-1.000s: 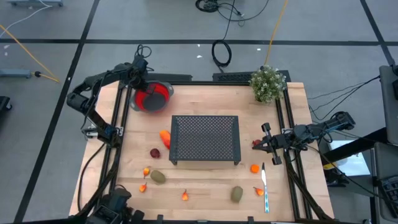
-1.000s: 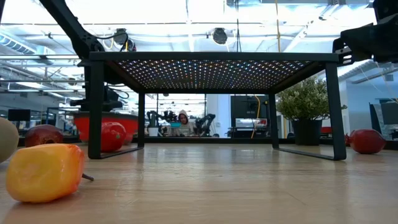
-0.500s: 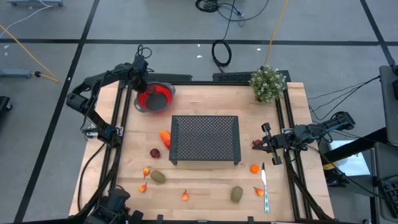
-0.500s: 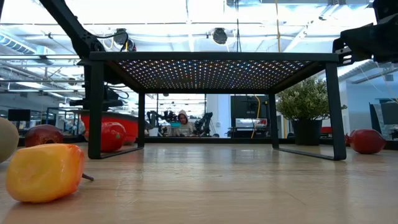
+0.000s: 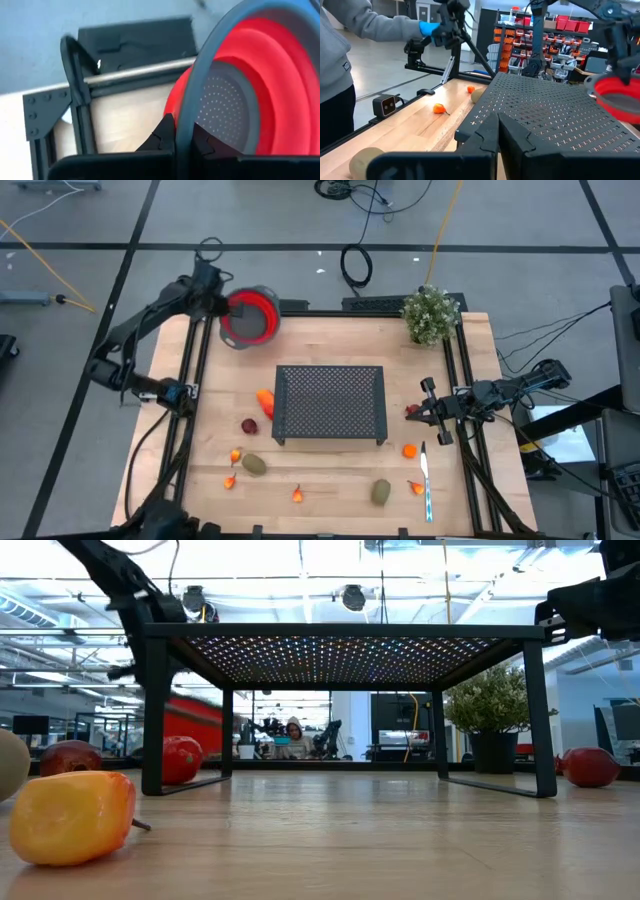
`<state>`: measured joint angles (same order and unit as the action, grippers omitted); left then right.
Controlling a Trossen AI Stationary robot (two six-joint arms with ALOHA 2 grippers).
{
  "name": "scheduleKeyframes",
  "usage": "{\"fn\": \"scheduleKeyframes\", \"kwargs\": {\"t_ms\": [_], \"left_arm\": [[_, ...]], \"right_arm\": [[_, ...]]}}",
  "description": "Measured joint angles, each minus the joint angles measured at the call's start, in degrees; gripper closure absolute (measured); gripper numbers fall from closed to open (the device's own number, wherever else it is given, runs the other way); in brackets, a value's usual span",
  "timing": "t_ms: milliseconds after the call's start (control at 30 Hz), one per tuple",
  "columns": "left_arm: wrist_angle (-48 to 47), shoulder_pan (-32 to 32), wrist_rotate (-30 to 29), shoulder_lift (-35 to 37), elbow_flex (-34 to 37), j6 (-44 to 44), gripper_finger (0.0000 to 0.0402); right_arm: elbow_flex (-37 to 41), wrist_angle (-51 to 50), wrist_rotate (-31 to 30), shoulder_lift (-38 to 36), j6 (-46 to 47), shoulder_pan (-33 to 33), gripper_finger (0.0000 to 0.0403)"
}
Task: Pick & Place Fruit
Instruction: Put the red strainer bowl on the shelf
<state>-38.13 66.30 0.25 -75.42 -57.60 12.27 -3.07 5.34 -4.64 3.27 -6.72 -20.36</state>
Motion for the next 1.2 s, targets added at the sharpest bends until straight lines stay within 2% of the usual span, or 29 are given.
{"fn": "scheduleKeyframes", "kwargs": {"t_ms": [300,433,533,700,800,1067,1200], "left_arm": [[4.4,0.0,8.4,11.6,0.0,4.6,0.0400],[7.7,0.0,14.1,15.6,0.0,7.2,0.0400],[11.1,0.0,20.4,17.6,0.0,8.0,0.0400],[20.0,-0.1,35.8,19.1,0.0,8.3,0.0401],[27.4,-0.1,42.8,19.2,0.0,10.2,0.0401],[43.3,-0.1,55.2,19.2,0.0,13.8,0.0401],[49.2,-1.0,59.5,19.2,0.0,15.0,0.0401]], "right_arm": [[0.0,0.0,0.0,0.0,0.0,0.0,0.0403],[0.0,0.0,0.0,0.0,0.0,0.0,0.0403],[0.0,0.0,0.0,0.0,0.0,0.0,0.0403],[0.0,0.0,0.0,0.0,0.0,0.0,0.0403],[0.0,0.0,0.0,0.0,0.0,0.0,0.0403],[0.0,0.0,0.0,0.0,0.0,0.0,0.0403],[0.0,0.0,0.0,0.0,-0.1,0.0,0.0403]]}}
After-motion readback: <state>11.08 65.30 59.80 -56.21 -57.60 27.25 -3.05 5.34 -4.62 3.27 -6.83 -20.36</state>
